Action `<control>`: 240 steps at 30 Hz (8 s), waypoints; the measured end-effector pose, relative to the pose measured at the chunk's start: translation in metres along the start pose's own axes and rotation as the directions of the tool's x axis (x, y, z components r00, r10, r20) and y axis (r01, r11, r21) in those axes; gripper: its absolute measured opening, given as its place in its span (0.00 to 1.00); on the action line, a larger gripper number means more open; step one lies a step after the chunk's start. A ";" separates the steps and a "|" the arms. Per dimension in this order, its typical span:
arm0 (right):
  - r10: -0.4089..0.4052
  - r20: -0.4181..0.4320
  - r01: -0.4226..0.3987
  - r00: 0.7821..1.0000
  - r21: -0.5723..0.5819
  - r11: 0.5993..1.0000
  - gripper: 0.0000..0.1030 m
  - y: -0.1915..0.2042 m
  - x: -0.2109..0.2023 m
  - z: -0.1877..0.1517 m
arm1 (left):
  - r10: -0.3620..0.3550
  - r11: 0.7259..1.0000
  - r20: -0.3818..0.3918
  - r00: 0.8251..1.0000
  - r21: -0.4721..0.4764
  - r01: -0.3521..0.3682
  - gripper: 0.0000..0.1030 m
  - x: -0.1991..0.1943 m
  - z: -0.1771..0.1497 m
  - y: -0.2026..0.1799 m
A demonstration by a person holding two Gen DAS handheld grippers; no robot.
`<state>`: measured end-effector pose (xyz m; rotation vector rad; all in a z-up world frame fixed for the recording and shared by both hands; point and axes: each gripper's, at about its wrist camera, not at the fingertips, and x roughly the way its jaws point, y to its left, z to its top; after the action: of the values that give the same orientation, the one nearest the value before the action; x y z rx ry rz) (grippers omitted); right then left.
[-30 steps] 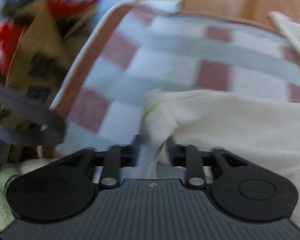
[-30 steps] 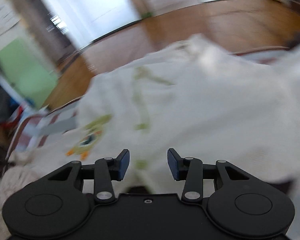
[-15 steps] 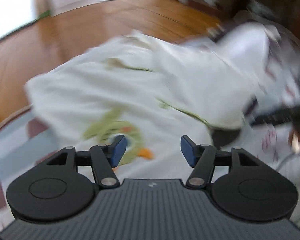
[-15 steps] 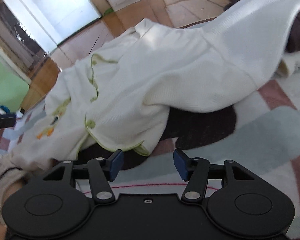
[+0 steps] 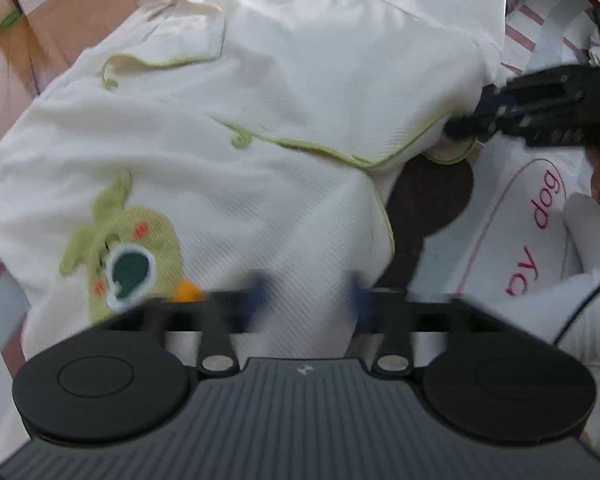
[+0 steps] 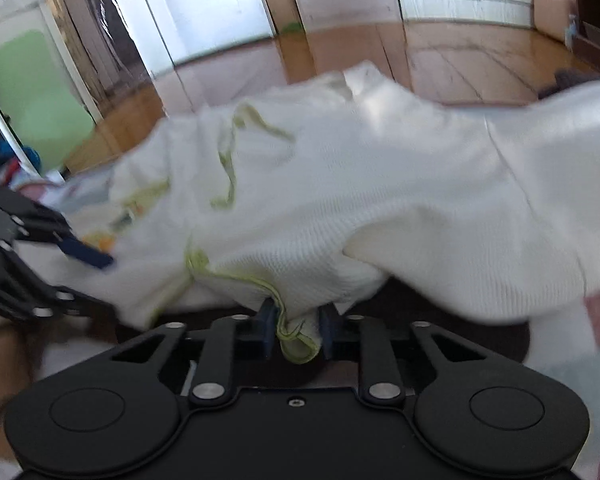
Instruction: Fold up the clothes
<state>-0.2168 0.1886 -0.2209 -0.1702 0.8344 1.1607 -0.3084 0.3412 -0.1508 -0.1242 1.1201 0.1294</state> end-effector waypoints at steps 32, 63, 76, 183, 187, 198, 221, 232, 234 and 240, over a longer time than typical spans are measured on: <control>-0.062 -0.036 0.070 0.997 0.324 0.943 0.66 -0.030 0.047 0.038 | 0.291 0.928 0.453 0.843 -0.350 -0.132 0.51 -0.037 0.009 0.068; 0.044 0.011 -0.045 0.999 0.412 0.910 0.08 -0.015 -0.092 0.072 | -0.265 0.860 0.383 0.885 -0.321 0.397 0.05 -0.072 0.023 0.035; -0.131 -0.228 0.186 0.965 0.240 0.953 0.08 -0.021 -0.073 0.017 | -0.131 0.937 0.146 0.980 -0.303 0.171 0.16 -0.031 0.024 -0.006; -0.207 -0.037 0.201 0.978 0.454 0.868 0.52 -0.090 -0.110 -0.039 | -0.033 0.934 0.145 0.989 -0.349 0.082 0.45 -0.010 0.059 -0.024; -0.255 0.019 0.214 0.967 0.483 0.849 0.56 -0.110 -0.116 -0.045 | -0.065 0.916 0.149 0.987 -0.385 0.118 0.49 0.003 0.061 -0.013; -0.280 0.086 0.195 0.956 0.527 0.827 0.67 -0.158 -0.076 -0.005 | -0.084 0.945 0.087 0.993 -0.309 0.108 0.60 0.052 0.073 -0.022; -0.412 0.218 0.256 0.884 0.512 0.820 0.02 -0.172 -0.059 -0.003 | -0.218 0.892 0.041 0.975 -0.397 0.216 0.61 0.058 0.042 -0.026; -0.451 0.238 0.305 0.860 0.469 0.829 0.01 -0.171 -0.068 0.006 | 0.336 0.938 0.217 0.917 -0.160 -0.306 0.00 0.012 0.049 -0.044; -0.483 0.199 0.346 0.853 0.476 0.808 0.01 -0.172 -0.062 0.004 | 0.324 0.942 0.176 0.929 -0.154 -0.299 0.00 0.018 0.046 -0.044; -0.488 0.141 0.351 0.861 0.531 0.772 0.10 -0.159 -0.066 -0.005 | 0.149 0.929 0.098 0.984 -0.356 -0.105 0.09 0.016 0.026 -0.018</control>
<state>-0.0916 0.0700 -0.2268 0.2147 0.7666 0.4980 -0.2754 0.3287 -0.1538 -0.3567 0.9719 0.4489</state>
